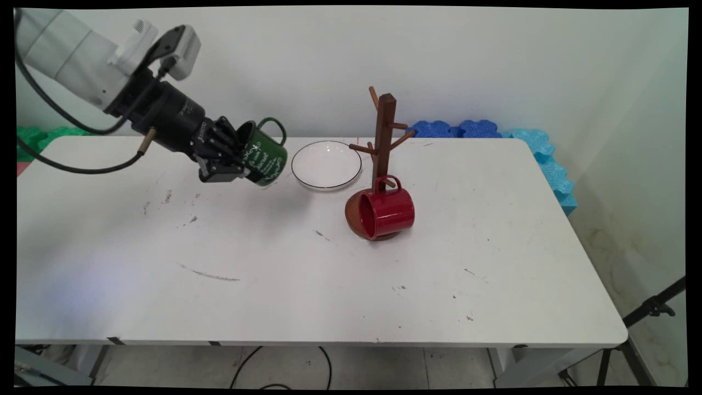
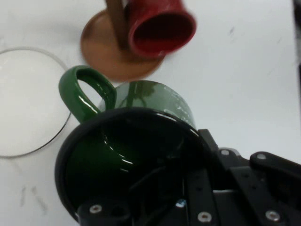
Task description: Place the picked object on the table
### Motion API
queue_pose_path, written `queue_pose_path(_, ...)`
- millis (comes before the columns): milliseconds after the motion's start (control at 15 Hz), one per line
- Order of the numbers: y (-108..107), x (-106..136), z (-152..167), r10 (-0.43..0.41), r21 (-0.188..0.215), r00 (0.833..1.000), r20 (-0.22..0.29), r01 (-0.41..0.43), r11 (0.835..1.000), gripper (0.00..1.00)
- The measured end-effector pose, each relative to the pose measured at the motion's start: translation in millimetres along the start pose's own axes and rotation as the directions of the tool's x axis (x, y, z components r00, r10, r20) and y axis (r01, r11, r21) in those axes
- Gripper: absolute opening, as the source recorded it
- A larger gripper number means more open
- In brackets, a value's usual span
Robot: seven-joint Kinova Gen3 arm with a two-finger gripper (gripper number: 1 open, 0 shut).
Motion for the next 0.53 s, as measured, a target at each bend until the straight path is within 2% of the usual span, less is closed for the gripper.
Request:
queue_pose_path(267,-17.0,-4.3,22.7,0.086,0.016,0.991,0.105,-0.088,0.996,0.0)
queue_pose_path(533,-26.9,-5.1,55.2,0.166,-0.003,0.969,0.185,-0.169,0.986,0.0)
